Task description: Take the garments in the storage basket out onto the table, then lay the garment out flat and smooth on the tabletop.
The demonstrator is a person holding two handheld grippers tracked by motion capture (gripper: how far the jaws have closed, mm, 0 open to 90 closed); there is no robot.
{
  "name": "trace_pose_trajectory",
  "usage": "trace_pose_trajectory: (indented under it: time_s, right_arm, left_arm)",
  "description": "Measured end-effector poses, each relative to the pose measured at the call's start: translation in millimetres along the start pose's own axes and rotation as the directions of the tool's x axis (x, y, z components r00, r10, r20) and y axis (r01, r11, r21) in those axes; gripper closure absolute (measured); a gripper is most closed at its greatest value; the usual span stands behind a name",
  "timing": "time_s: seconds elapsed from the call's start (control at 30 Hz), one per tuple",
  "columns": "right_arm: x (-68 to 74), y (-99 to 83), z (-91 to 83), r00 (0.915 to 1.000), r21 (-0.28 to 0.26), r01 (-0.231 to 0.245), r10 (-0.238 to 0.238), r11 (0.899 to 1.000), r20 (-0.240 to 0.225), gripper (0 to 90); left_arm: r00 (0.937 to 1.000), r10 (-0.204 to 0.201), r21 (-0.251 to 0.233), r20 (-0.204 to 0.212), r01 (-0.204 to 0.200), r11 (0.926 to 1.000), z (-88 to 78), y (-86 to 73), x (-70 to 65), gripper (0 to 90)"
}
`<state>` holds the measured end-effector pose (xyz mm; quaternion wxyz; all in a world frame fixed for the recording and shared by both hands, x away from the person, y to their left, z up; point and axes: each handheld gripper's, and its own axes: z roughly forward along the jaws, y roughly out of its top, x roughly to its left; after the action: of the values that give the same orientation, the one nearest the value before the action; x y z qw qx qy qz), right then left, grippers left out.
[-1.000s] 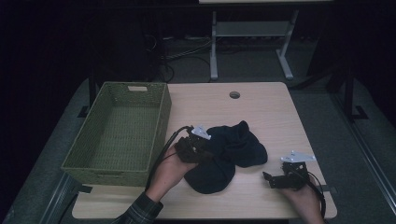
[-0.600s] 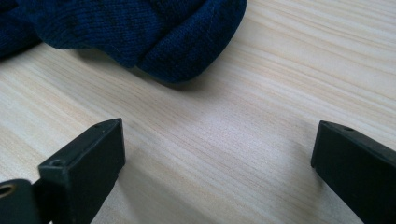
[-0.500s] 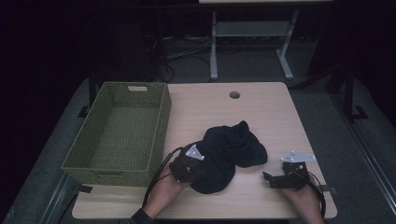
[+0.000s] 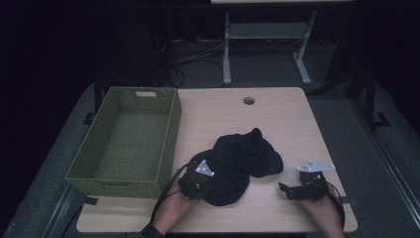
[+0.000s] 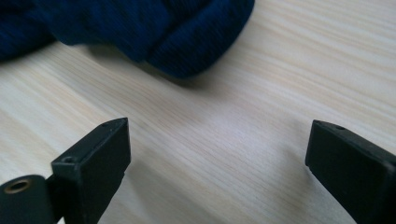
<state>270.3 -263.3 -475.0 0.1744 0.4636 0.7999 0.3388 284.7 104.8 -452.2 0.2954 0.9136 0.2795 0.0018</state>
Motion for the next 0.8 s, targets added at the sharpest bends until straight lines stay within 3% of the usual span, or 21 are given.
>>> trace_pose_trajectory:
  time_s: [0.33,0.53,0.8]
  right_arm:
    - [7.0,27.1,-12.1,0.9971,-0.067,0.018,-0.023,0.998,-0.072,11.9]
    - [-0.7,42.7,-15.3,0.9974,-0.098,0.011,-0.017,0.995,-0.069,15.5]
    - [-13.3,67.8,-5.7,0.9963,-0.12,-0.021,0.011,0.993,-0.086,23.2]
  left_arm:
    - [0.9995,-0.015,-0.007,0.027,0.015,0.9999,-0.2,-1.4,4.0,89.6]
    - [0.9994,-0.02,-0.014,0.028,0.02,0.9997,-0.2,-2.3,4.1,89.6]
    - [0.9995,-0.02,-0.011,0.026,0.02,0.9997,-0.1,-1.9,3.7,89.6]
